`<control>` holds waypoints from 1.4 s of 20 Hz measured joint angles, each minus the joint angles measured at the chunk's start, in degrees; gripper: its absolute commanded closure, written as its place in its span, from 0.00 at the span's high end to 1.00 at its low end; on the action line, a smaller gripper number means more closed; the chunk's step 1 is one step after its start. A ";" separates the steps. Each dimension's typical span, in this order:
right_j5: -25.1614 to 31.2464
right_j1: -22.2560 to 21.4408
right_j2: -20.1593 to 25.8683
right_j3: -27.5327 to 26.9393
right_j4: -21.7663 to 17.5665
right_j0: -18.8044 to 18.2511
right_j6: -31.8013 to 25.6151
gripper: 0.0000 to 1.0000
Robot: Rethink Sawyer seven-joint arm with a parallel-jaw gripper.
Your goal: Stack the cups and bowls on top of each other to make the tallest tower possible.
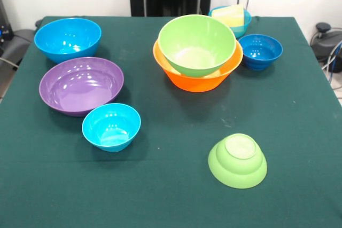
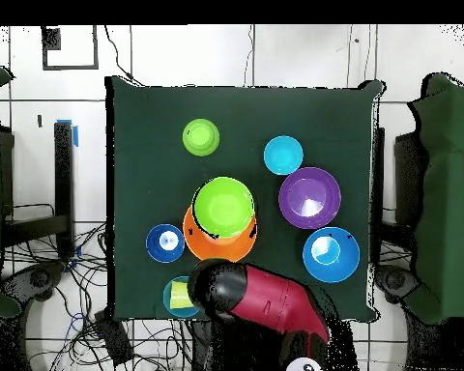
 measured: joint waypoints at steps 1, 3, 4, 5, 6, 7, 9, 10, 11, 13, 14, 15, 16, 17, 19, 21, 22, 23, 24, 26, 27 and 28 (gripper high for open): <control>-0.17 -0.08 0.28 0.16 0.05 0.01 0.00 1.00; -0.71 -0.21 0.96 0.54 0.17 0.04 0.00 1.00; -1.25 -0.22 1.42 0.79 0.27 0.08 0.00 1.00; -1.75 -0.22 1.79 0.99 0.40 0.10 0.00 1.00; -2.42 -0.22 2.24 1.26 0.65 0.10 0.00 1.00; -2.89 -0.22 2.61 1.46 0.88 0.09 0.00 1.00; -4.68 -0.20 3.97 2.20 2.04 0.10 0.01 1.00; -5.46 -0.18 4.57 2.49 2.50 0.10 0.01 1.00; -5.81 -0.18 4.80 2.60 2.68 0.10 0.01 1.00; -7.74 -0.18 6.10 3.29 3.64 0.15 0.25 1.00; -8.49 -0.18 6.57 3.52 3.97 0.26 0.44 1.00; -9.26 -0.18 7.03 3.75 4.28 0.52 0.74 1.00; -9.82 -0.18 7.30 3.86 4.43 0.93 1.09 1.00; -10.37 -0.18 7.57 3.96 4.57 1.34 1.44 1.00; -11.07 -0.18 7.73 3.97 4.62 2.23 2.06 1.00; -11.71 -0.18 7.71 3.97 4.60 3.68 2.91 1.00; -11.90 -0.19 7.72 3.98 4.59 4.70 3.58 1.00; -11.92 -0.18 7.73 3.98 4.59 6.19 4.70 1.00; -11.92 -0.19 7.73 3.98 4.59 6.77 5.19 1.00; -11.92 -0.18 7.78 3.98 4.59 8.07 6.77 1.00; -11.92 -0.19 7.81 3.98 4.59 8.36 7.24 1.00; -11.92 -0.18 7.84 3.98 4.59 8.53 7.57 1.00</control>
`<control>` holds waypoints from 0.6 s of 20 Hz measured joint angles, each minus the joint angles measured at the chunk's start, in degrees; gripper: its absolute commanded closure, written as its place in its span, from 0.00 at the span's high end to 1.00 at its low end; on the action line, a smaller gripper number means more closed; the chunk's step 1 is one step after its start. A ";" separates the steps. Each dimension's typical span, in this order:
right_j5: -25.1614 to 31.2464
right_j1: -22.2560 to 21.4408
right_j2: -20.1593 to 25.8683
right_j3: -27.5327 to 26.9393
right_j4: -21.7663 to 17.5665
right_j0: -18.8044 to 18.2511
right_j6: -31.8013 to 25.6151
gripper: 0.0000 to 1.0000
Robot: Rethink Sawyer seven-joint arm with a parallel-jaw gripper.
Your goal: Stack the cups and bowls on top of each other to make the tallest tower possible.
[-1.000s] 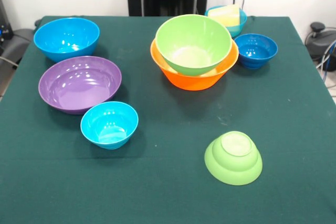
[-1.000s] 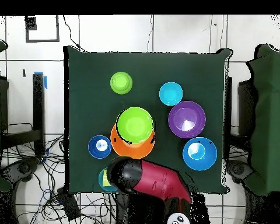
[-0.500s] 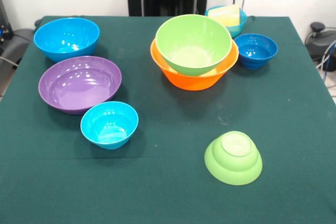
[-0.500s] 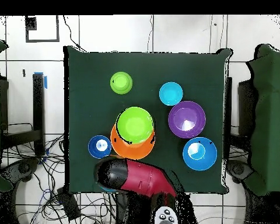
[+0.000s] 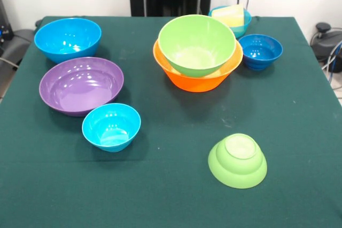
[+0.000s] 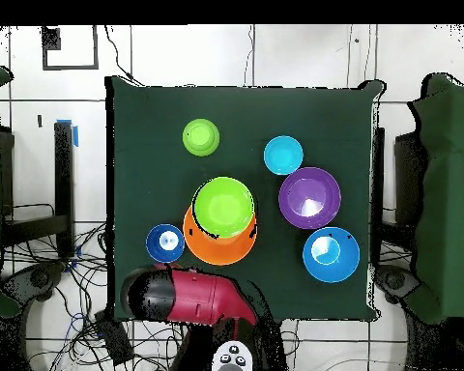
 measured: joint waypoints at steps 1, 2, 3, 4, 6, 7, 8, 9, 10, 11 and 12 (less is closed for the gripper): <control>0.00 0.00 0.02 0.01 0.00 0.19 0.42 1.00; -0.04 -0.01 0.11 0.01 -0.01 0.37 1.21 1.00; -0.19 0.01 0.20 0.00 0.00 0.37 1.67 1.00; -0.32 0.06 0.26 0.00 0.00 0.34 1.86 1.00; -0.81 0.29 0.45 0.00 0.00 0.21 2.38 1.00; -1.39 0.62 0.59 0.00 0.00 0.05 2.68 1.00; -1.95 0.94 0.75 0.01 0.00 -0.16 2.90 1.00; -2.88 1.50 1.05 0.00 0.01 -0.64 3.03 1.00; -3.66 2.04 1.31 0.01 0.00 -1.14 3.03 1.00; -4.29 2.52 1.57 -0.01 0.01 -1.67 3.03 1.00; -4.91 3.00 1.82 -0.02 0.02 -2.20 3.03 1.00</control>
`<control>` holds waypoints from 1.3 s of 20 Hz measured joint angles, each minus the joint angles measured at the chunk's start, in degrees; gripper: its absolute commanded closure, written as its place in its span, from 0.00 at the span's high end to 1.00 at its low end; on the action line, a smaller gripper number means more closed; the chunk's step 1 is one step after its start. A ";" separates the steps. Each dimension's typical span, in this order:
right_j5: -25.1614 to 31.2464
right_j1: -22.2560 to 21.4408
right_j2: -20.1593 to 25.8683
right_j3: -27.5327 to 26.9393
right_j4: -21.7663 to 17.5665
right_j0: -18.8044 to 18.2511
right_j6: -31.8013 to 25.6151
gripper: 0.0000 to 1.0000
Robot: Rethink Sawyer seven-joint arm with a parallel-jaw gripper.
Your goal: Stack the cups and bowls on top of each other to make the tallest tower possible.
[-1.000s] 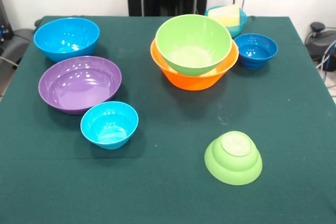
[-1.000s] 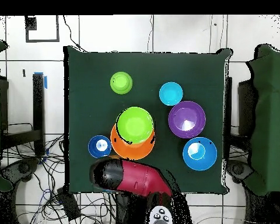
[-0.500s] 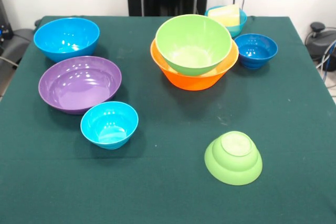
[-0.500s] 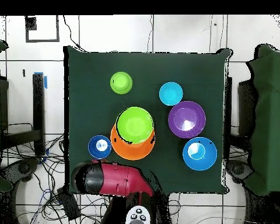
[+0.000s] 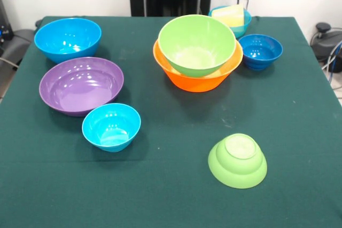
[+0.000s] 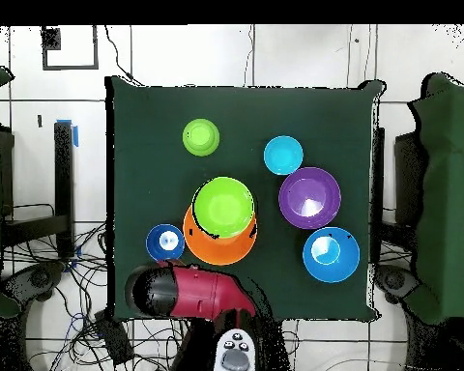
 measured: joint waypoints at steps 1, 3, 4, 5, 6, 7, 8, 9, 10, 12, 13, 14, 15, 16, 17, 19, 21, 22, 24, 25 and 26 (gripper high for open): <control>-1.11 1.05 0.49 0.01 -0.01 -1.10 0.00 1.00; -1.91 1.90 0.77 -0.01 -0.01 -1.84 0.00 1.00; -3.02 3.27 1.05 -0.02 -0.23 -2.80 0.00 1.00; -3.45 3.82 1.11 -0.02 -0.37 -3.11 0.00 1.00; -3.67 4.09 1.12 -0.02 -0.44 -3.23 0.00 1.00; -4.31 4.89 1.14 -0.03 -0.71 -3.54 0.00 1.00; -4.68 5.38 1.11 -0.03 -0.91 -3.63 0.00 1.00; -4.99 5.89 1.11 -0.04 -1.10 -3.66 0.00 1.00; -5.35 6.71 1.03 -0.07 -1.42 -3.50 0.00 1.00; -5.46 7.34 0.82 -0.06 -1.72 -3.10 0.00 1.00; -5.46 7.78 0.49 -0.07 -1.94 -2.37 0.00 1.00; -5.46 7.88 0.30 -0.06 -2.02 -1.90 0.01 1.00; -5.46 7.89 0.20 -0.06 -2.02 -1.59 0.01 1.00; -5.47 7.83 -0.04 -0.07 -2.00 -0.82 0.01 1.00; -5.46 7.77 -0.17 -0.06 -2.02 -0.36 0.02 1.00; -5.46 7.50 -0.52 -0.06 -2.02 0.85 0.04 1.00; -5.46 7.18 -0.72 -0.06 -2.02 1.62 0.05 1.00; -5.46 7.04 -0.78 -0.06 -2.02 1.83 0.06 1.00; -5.46 6.46 -1.25 -0.06 -2.02 2.59 0.09 1.00; -5.46 6.25 -1.46 -0.06 -2.02 2.80 0.09 1.00; -5.46 6.13 -1.58 -0.06 -2.02 2.89 0.09 1.00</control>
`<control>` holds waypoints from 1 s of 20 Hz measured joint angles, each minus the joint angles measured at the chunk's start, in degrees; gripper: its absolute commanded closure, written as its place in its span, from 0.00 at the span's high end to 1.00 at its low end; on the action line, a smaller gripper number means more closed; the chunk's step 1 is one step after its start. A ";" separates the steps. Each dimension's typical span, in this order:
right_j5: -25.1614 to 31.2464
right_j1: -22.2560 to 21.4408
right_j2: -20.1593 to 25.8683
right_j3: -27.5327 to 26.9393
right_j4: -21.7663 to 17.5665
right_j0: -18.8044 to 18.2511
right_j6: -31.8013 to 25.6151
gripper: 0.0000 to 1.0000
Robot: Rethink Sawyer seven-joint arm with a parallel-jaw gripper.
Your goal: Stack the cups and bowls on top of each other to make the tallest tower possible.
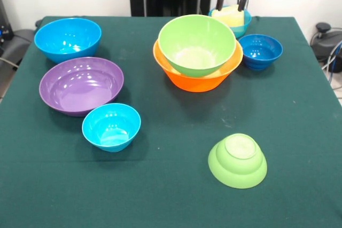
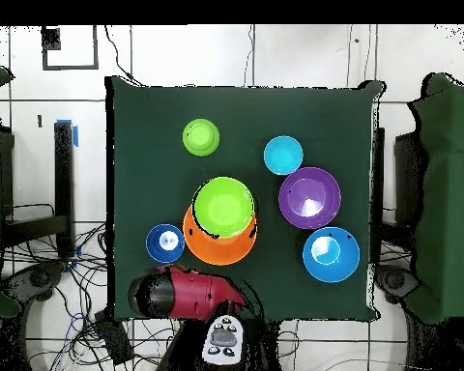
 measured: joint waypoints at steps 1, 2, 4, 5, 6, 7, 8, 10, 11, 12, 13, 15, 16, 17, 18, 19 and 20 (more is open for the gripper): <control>0.00 -0.36 -0.35 0.01 0.00 0.14 0.00 1.00; 0.00 -0.43 -0.43 0.00 0.00 0.13 0.00 1.00; 0.00 -0.49 -0.77 0.01 0.00 0.08 0.00 1.00; 0.00 -0.43 -0.82 0.00 0.00 0.07 0.00 1.00; 0.00 -0.29 -0.88 0.00 0.00 0.04 0.00 1.00; 0.00 -0.14 -0.91 0.01 -0.01 -0.01 0.00 1.00; 0.00 0.09 -0.92 0.00 0.00 -0.11 0.00 1.00; 0.00 0.84 -0.91 0.00 0.00 -0.68 0.00 1.00; -0.01 1.17 -0.91 0.01 0.01 -1.03 0.00 1.00; -0.02 1.51 -0.92 0.02 0.01 -1.38 0.00 1.00; -0.08 1.76 -0.92 0.06 0.01 -1.65 0.00 1.00; -0.47 2.46 -0.91 0.23 0.01 -2.27 0.00 1.00; -0.73 2.71 -0.92 0.37 0.02 -2.47 0.00 1.00; -0.98 2.87 -0.92 0.50 0.01 -2.57 0.07 1.00; -1.18 2.97 -0.92 0.62 0.02 -2.62 0.14 1.00; -1.69 3.16 -0.92 0.92 0.02 -2.62 0.39 1.00; -1.96 3.21 -0.90 1.12 0.02 -2.60 0.55 1.00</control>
